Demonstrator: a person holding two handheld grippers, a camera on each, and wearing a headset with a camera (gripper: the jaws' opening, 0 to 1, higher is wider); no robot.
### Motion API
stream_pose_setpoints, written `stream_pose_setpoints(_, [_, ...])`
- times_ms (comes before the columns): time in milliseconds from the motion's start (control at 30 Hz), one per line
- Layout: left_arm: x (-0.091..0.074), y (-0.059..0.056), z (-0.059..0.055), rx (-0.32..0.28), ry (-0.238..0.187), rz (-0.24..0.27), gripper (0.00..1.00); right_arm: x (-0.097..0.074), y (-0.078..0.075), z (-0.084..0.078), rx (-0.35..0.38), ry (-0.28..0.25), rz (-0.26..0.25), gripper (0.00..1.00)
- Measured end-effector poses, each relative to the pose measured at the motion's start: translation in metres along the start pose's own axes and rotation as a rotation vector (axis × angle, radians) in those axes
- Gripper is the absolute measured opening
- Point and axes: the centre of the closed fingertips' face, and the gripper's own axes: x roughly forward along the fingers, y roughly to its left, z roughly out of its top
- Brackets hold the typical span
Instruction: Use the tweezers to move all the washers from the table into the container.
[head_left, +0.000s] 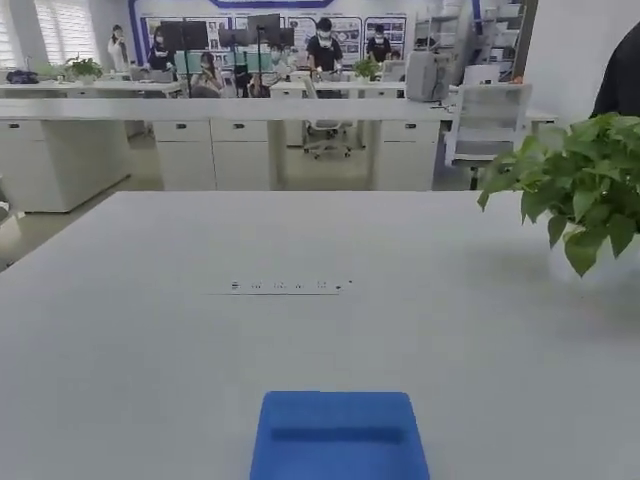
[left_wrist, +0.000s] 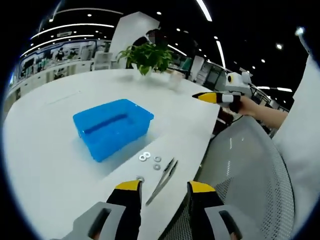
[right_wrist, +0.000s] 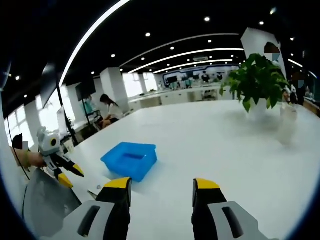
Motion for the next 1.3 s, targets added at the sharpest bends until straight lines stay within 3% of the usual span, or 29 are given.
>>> stream_pose_setpoints(133, [0.009, 0.003, -0.006, 0.061, 0.063, -0.031, 0.2, 0.0, -0.001, -0.004, -0.009, 0.026, -0.017, 0.44])
stream_pose_setpoints(367, [0.019, 0.008, -0.027, 0.215, 0.225, -0.07, 0.09, 0.0, -0.003, -0.012, -0.033, 0.067, -0.026, 0.43])
stream_pose_setpoints(567, [0.022, 0.015, -0.042, 0.338, 0.32, -0.042, 0.05, -0.001, -0.007, -0.012, -0.027, 0.068, -0.037, 0.42])
stream_pose_setpoints(633, [0.021, 0.02, -0.048, 0.405, 0.365, -0.014, 0.04, -0.001, -0.008, -0.012, -0.028, 0.072, -0.034, 0.42])
stream_pose_setpoints(667, [0.021, 0.02, -0.05, 0.404, 0.374, -0.008, 0.03, 0.0, -0.008, -0.013, -0.03, 0.074, -0.032, 0.42])
stream_pose_setpoints(700, [0.023, 0.019, -0.045, 0.409, 0.346, -0.012, 0.0, 0.0, -0.007, -0.013, -0.031, 0.077, -0.03, 0.42])
stream_pose_setpoints(767, [0.022, 0.022, -0.047, 0.426, 0.368, -0.009, 0.0, 0.001, -0.007, -0.015, -0.036, 0.086, -0.023, 0.42])
stream_pose_setpoints(1067, [0.02, 0.022, -0.042, 0.497, 0.356, -0.024, 0.0, 0.006, 0.0, -0.022, -0.131, 0.147, -0.005, 0.41])
stream_pose_setpoints(1233, [0.012, 0.015, -0.027, 0.464, 0.309, -0.036, 0.0, 0.009, 0.01, -0.023, -0.206, 0.168, 0.039, 0.39])
stream_pose_setpoints(1300, [0.007, 0.01, -0.02, 0.464, 0.287, -0.046, 0.0, 0.011, 0.019, -0.026, -0.283, 0.205, 0.067, 0.38])
